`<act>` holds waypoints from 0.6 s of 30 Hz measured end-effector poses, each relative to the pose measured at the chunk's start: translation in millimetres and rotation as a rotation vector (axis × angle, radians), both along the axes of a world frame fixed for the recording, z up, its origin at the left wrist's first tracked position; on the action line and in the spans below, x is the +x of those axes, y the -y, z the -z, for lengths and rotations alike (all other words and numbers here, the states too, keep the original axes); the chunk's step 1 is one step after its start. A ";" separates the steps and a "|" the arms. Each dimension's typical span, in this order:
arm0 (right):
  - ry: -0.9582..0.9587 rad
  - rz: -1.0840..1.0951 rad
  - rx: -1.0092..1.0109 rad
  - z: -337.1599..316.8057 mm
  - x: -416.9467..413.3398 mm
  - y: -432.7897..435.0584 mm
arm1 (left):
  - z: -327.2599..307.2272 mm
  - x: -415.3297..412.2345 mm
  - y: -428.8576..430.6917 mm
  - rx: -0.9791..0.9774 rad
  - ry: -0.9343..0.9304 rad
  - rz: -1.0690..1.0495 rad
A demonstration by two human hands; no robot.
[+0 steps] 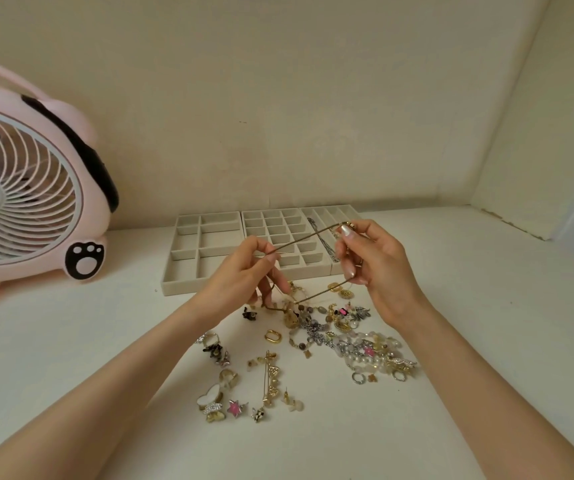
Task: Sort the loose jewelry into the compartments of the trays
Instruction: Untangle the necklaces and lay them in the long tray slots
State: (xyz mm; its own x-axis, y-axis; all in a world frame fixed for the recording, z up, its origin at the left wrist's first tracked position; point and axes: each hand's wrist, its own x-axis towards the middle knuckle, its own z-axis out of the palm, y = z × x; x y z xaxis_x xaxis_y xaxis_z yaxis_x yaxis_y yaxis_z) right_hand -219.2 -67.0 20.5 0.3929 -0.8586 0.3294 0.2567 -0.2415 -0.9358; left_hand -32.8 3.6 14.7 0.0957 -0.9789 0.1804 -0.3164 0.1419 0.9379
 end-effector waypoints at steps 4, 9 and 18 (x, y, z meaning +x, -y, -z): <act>-0.011 0.062 -0.006 0.2 -1.6 1.4 | -1.0 2.0 1.3 0.031 0.008 0.008; -0.006 0.126 -0.025 -1.0 -3.8 2.0 | -1.1 8.1 2.7 0.052 0.163 0.022; 0.017 0.204 0.017 -2.3 -5.7 3.2 | -10.2 16.7 -2.3 0.170 0.367 0.095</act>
State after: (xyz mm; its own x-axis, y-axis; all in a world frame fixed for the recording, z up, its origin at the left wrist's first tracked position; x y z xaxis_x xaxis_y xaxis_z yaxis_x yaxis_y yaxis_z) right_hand -224.9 -70.2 22.8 0.2050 -0.9254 0.3188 0.2199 -0.2739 -0.9363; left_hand -16.2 5.8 24.9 -0.0369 -0.9991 0.0204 -0.6269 0.0391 0.7781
